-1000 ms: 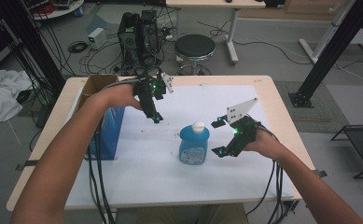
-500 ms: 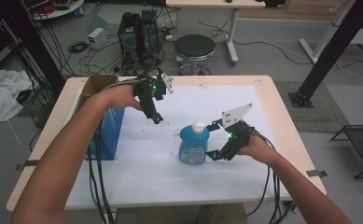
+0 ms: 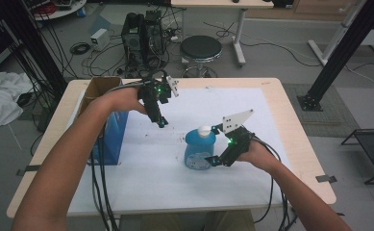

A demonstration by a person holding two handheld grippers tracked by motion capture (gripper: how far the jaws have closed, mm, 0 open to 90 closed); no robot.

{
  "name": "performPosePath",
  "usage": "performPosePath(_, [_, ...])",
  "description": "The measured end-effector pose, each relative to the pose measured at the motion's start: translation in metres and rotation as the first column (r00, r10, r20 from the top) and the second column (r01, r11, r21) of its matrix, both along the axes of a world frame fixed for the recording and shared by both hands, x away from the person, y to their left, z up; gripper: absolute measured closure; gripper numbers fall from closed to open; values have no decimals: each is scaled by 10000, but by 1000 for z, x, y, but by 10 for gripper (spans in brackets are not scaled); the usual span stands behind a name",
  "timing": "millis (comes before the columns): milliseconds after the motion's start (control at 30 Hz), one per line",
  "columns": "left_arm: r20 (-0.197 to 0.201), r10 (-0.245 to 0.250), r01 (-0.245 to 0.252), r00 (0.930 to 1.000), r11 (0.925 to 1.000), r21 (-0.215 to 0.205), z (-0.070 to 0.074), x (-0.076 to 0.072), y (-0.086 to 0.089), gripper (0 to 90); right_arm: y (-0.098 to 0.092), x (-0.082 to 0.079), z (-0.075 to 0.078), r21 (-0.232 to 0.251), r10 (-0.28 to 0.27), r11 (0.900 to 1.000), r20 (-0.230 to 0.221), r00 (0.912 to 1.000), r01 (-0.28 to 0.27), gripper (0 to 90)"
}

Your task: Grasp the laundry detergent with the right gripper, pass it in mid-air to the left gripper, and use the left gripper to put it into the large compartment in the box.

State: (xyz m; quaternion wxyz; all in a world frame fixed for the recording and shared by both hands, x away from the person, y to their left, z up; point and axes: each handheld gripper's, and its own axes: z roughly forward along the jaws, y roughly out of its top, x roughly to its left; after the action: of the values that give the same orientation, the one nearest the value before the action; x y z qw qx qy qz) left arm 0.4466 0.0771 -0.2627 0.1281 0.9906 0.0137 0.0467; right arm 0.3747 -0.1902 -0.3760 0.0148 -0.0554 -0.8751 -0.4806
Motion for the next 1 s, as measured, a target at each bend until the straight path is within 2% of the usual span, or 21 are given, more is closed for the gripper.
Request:
performPosePath(33, [-3,15,-15,10000,10000,-24,0,0,0,138,1,1,-1,89,131,9999,92,9999,-132,16])
performPosePath(133, [8,-27,27,10000,10000,-26,-1,0,-1,139,3,0,-2,128,49,9999,-23,10000,-49,16])
performPosePath(200, [9,-28,28,10000,10000,2,-1,0,-1,139,5,3,-5,367,185,9991,297,9994,-196,16])
performPosePath(267, [13,-24,24,10000,10000,-45,-1,0,-1,138,6,3,-6,422,165,9989,364,9992,-180,16])
performPosePath(300, [6,-13,13,10000,10000,-40,-1,0,-1,139,7,3,-7,452,170,9988,348,9993,-186,16])
performPosePath(333, [-2,-4,4,10000,10000,-45,-1,0,-1,139,7,1,-7,361,4,9993,90,10000,-7,16])
performPosePath(367, [26,-17,17,10000,10000,-47,-1,0,-1,139,8,2,-9,426,44,9991,209,9998,-53,16])
performPosePath(433, [44,-20,20,10000,10000,-41,-1,0,-1,139,9,1,-10,434,-18,9991,102,9999,13,16])
performPosePath(467, [57,4,-4,10000,10000,-47,-1,-1,0,139,10,2,-12,528,58,9986,339,9994,-76,16])
performPosePath(500, [1,8,-8,10000,10000,-55,-1,-1,0,139,10,1,-12,557,25,9984,240,9997,-39,16])
performPosePath(533, [52,-13,13,10000,10000,-56,0,0,0,139,11,2,-13,721,29,9974,464,9989,-62,16])
performPosePath(567, [19,25,-25,10000,10000,-65,-1,0,0,139,11,1,-14,664,-60,9978,317,9995,38,16])
performPosePath(700, [82,-8,9,10000,10000,-37,-1,0,0,139,12,2,-18,914,-149,9958,382,9992,114,18])
performPosePath(767, [70,22,-21,10000,10000,-56,-1,-1,0,139,12,0,-19,878,-325,9957,193,9993,307,23])
performPosePath(833, [65,42,-42,10000,10000,-62,-1,-1,0,139,13,1,-22,1055,-300,9941,473,9984,248,30])
performPosePath(867, [75,30,-29,10000,10000,-56,-1,-1,0,139,13,-1,-22,999,-441,9941,247,9987,415,30])
performPosePath(900, [70,14,-14,10000,10000,-45,-1,-1,0,139,15,2,-23,1303,-239,9914,759,9968,138,30])
performPosePath(967, [67,34,-33,10000,10000,-49,-1,-1,0,139,14,0,-24,1270,-443,9912,596,9972,364,31])
performPosePath(1000, [40,56,-55,10000,10000,-29,-1,-1,0,139,13,-3,-25,1097,-667,9920,313,9973,629,32])
